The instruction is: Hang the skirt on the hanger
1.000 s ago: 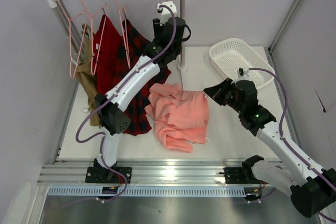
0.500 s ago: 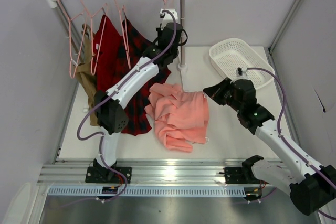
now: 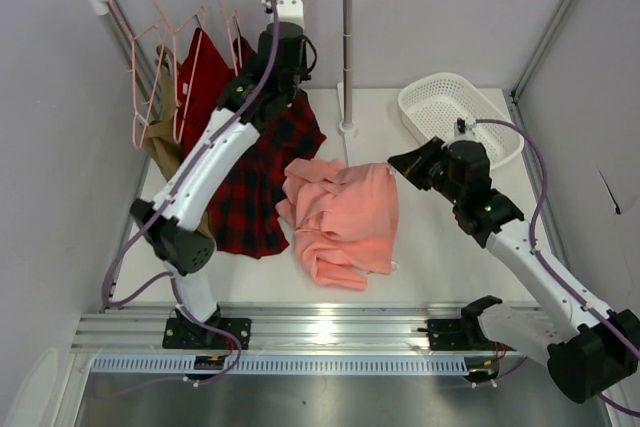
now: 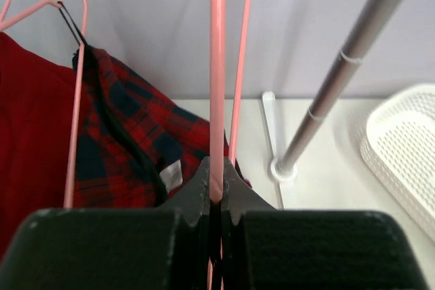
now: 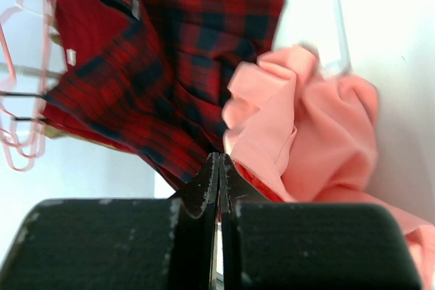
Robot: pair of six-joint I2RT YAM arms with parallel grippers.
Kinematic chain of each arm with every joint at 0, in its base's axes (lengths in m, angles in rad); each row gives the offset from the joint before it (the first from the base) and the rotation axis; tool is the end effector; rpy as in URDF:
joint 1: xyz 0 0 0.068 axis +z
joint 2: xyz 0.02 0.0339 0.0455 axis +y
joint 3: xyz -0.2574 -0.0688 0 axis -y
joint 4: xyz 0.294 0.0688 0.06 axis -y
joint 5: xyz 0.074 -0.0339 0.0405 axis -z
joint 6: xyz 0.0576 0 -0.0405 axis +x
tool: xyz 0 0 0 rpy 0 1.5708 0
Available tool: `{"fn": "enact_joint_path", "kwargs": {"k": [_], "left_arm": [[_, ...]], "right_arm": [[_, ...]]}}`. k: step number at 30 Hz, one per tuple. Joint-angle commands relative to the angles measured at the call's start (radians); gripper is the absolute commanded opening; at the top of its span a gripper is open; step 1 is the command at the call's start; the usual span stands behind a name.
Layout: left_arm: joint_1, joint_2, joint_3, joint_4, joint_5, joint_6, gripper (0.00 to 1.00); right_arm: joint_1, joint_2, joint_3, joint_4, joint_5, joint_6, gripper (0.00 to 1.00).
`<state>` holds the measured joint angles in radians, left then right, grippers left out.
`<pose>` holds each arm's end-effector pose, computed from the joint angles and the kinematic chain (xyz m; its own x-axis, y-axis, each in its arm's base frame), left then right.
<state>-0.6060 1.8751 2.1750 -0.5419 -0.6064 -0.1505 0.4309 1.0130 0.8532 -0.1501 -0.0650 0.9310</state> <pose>0.4116 -0.2453 0.4742 -0.1967 -0.0136 -0.9804 -0.0164 0.9998 -0.0105 0.2790 0.1324 0.3042 -0.5449 0.6306 -0.5527 -0.0601 0.6281 0.7758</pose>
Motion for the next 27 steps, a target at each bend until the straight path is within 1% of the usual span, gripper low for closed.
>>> {"fn": "enact_joint_path", "kwargs": {"k": [1,2,3,5,6,7,8,9,10,11,12,13,15,16,17,19,20,22,23,24,25,27], "left_arm": [[0.005,-0.187,-0.073,-0.151,0.137,-0.021,0.0],[0.005,-0.273,-0.151,-0.161,0.205,-0.03,0.0],[0.003,-0.319,-0.222,-0.171,0.232,-0.053,0.0],[-0.001,-0.413,-0.294,-0.202,0.261,-0.079,0.0],[-0.005,-0.512,-0.396,-0.21,0.287,-0.087,0.0],[-0.008,-0.56,-0.426,-0.22,0.302,-0.092,0.0],[-0.015,-0.606,-0.455,-0.252,0.324,-0.098,0.0],[-0.017,-0.649,-0.53,-0.274,0.353,-0.103,0.0],[-0.021,-0.727,-0.553,-0.297,0.402,-0.11,0.0],[-0.035,-0.764,-0.604,-0.32,0.416,-0.119,0.0],[-0.047,-0.801,-0.654,-0.361,0.437,-0.124,0.0],[-0.058,-0.873,-0.679,-0.377,0.48,-0.129,0.0],[-0.106,-0.942,-0.754,-0.411,0.528,-0.136,0.0],[-0.122,-0.977,-0.823,-0.417,0.546,-0.145,0.0],[-0.161,-1.037,-0.845,-0.426,0.556,-0.156,0.0],[-0.196,-1.093,-0.88,-0.446,0.566,-0.196,0.0],[-0.228,-1.137,-0.936,-0.449,0.586,-0.208,0.0],[-0.251,-1.182,-0.993,-0.435,0.599,-0.236,0.0],[-0.268,-1.2,-1.023,-0.429,0.64,-0.242,0.0],[-0.274,-1.22,-1.049,-0.426,0.651,-0.248,0.0],[-0.287,-1.226,-1.061,-0.415,0.658,-0.248,0.0],[-0.298,-1.225,-1.099,-0.397,0.662,-0.251,0.0]], "right_arm": [[-0.015,0.027,0.113,0.064,-0.004,0.026,0.0],[-0.017,0.035,0.119,0.058,0.001,0.034,0.0],[-0.02,0.044,0.124,0.057,0.008,0.051,0.0],[-0.044,0.062,0.113,0.055,0.022,0.156,0.0],[-0.053,0.065,0.1,0.072,0.013,0.199,0.0],[-0.064,0.068,0.083,0.128,0.001,0.289,0.0],[-0.076,0.073,0.043,0.165,-0.018,0.336,0.0],[-0.08,0.076,0.027,0.197,-0.016,0.382,0.0],[-0.08,0.079,0.015,0.22,-0.012,0.417,0.0],[-0.081,0.087,0.012,0.24,0.013,0.461,0.0],[-0.069,0.09,0.021,0.232,0.037,0.471,0.0],[-0.064,0.091,0.03,0.21,0.063,0.483,0.0],[-0.055,0.095,0.052,0.166,0.158,0.525,0.0],[-0.055,0.095,0.053,0.159,0.18,0.544,0.0],[-0.054,0.095,0.055,0.159,0.197,0.564,0.0],[-0.054,0.09,0.067,0.153,0.238,0.626,0.0],[-0.052,0.09,0.073,0.155,0.254,0.644,0.0],[-0.05,0.098,0.104,0.143,0.258,0.651,0.0],[-0.05,0.101,0.122,0.094,0.257,0.654,0.0],[-0.046,0.104,0.142,0.065,0.263,0.667,0.0],[-0.034,0.104,0.161,0.035,0.286,0.669,0.0],[-0.027,0.096,0.161,0.03,0.294,0.681,0.0]]}}
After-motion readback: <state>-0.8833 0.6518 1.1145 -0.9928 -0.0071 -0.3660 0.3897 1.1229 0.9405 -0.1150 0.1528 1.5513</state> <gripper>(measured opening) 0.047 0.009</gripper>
